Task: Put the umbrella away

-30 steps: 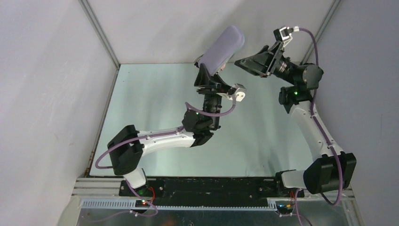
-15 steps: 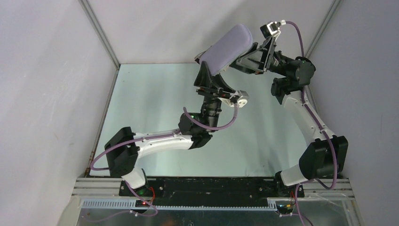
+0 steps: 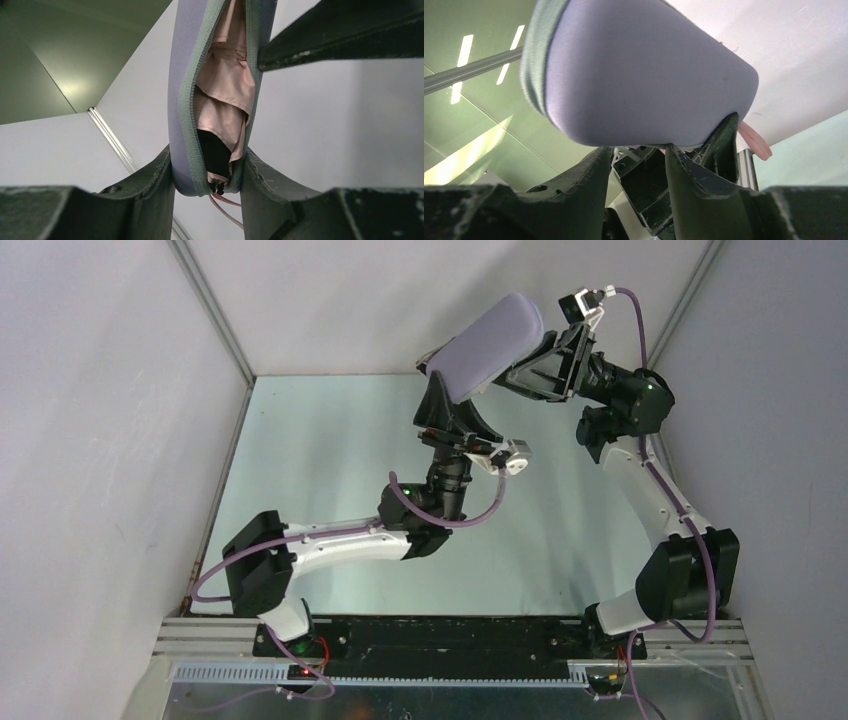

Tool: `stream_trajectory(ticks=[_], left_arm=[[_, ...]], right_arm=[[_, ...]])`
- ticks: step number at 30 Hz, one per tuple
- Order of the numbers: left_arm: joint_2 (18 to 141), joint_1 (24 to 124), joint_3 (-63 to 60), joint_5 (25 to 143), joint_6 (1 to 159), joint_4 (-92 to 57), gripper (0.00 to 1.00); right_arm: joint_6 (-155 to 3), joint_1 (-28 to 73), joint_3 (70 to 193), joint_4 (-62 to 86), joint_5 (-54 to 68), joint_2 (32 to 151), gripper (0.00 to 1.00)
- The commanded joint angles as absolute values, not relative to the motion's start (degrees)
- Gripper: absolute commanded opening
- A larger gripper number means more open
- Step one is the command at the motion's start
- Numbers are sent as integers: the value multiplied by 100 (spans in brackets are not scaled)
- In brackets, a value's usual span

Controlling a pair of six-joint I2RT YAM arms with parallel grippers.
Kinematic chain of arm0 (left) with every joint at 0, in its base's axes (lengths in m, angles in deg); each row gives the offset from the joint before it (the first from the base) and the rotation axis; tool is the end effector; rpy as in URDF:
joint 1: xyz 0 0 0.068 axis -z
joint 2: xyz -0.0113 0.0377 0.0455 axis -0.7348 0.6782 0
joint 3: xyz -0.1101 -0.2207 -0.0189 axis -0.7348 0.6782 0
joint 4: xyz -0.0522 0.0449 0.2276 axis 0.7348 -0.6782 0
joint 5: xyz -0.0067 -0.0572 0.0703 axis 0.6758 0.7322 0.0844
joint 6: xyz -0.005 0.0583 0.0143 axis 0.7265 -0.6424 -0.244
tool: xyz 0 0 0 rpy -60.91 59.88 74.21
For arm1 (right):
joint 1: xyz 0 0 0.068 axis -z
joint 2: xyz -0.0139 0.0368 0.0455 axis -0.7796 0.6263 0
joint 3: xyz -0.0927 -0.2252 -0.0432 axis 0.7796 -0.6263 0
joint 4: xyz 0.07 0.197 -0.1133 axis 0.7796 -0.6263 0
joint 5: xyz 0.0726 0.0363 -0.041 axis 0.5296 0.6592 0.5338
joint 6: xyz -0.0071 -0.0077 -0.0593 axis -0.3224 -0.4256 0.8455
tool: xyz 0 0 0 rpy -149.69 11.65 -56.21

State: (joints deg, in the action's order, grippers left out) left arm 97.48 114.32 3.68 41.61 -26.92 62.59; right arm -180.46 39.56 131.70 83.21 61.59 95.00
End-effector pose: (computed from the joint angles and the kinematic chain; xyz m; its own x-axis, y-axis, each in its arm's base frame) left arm 0.1470 -0.2825 0.4013 0.6085 0.6750 -0.4172 -0.3794 0.7093 0.5941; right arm 0.2539 0.0928 0.4608 -0.7795 0.2789 -0.5610 -0.6256 -0.3007 0.7199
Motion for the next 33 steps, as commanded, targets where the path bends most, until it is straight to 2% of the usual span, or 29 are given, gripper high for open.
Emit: stream_trajectory(ticks=[1,14,21,23,27,33], left_arm=[[9543,11473,333,4221,-2746,6820,0],[9454,11566,485,4170,-2687,6820,0],[9463,11600,459,4145,-2686,6820,0],[9454,11610,454,4132,-2671,6820,0],[9443,11616,320,3904,-2416,6820,0],[9606,11615,0,3632,-2074,6709,0]], right_arm=[[-18393,3910,13264,9045,5843,9384,46],[-18622,3958,13242,9024,5728,9353,45],[-18724,3971,13148,8995,5614,9411,20],[-18793,3974,13133,9003,5564,9435,1],[-18907,3871,13130,8940,5621,9484,0],[-19160,2995,12814,8427,6241,9717,0]])
